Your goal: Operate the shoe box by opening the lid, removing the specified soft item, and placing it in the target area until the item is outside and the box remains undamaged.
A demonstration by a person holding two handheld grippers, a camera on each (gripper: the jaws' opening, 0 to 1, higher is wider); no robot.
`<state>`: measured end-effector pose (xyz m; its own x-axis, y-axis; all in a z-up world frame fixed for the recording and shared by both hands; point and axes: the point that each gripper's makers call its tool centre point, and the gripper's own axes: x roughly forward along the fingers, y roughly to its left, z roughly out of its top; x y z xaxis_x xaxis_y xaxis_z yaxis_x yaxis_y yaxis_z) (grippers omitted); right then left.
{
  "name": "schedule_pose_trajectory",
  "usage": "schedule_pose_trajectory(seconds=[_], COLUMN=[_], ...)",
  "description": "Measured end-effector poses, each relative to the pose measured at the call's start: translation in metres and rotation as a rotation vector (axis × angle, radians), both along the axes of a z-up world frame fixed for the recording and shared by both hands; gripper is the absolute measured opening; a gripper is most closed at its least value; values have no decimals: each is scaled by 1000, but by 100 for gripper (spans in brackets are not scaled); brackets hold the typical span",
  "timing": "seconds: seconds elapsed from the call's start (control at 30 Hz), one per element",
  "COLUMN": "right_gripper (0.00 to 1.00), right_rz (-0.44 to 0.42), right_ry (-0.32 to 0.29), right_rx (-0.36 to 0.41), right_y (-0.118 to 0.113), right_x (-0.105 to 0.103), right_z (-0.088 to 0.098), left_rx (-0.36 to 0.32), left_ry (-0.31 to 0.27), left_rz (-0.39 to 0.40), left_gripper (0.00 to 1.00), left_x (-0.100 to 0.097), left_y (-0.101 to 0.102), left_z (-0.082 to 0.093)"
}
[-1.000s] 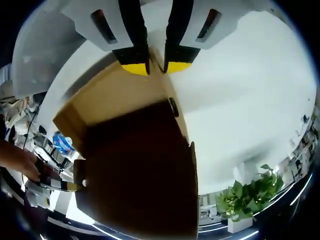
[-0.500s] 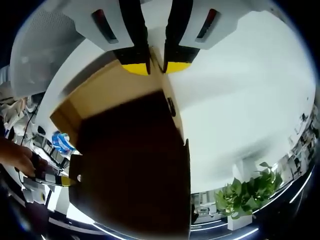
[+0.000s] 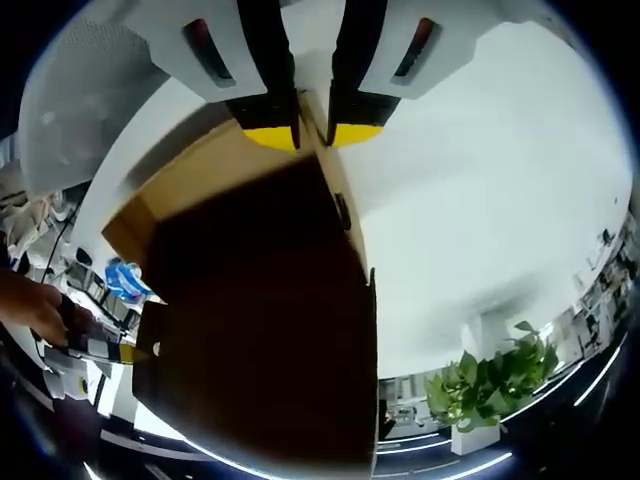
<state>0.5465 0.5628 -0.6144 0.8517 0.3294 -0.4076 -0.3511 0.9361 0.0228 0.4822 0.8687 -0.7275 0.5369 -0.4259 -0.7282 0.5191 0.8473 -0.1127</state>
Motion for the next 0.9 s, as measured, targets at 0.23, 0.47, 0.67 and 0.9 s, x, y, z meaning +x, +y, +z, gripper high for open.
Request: schedule_pose_trajectory(seconds=[0.23,0.47,0.67,0.9], right_gripper=[0,0,0,0], right_rz=[1,-3,-7,-11], right_ry=[1,11,19,26], right_rx=[-3,4,1,1], right_y=[2,4,6,7], right_x=[-11,-22,-28,-33], right_z=[-1,-4,-6,-7], left_rx=[0,-17,-40,-67], left_ry=[-11,-23,-45,-55], left_rz=[0,13,31,42], left_gripper=[9,9,9,9], left_x=[-1,1,1,0], left_y=[-1,-1,-1,-1], left_z=[1,1,2,2])
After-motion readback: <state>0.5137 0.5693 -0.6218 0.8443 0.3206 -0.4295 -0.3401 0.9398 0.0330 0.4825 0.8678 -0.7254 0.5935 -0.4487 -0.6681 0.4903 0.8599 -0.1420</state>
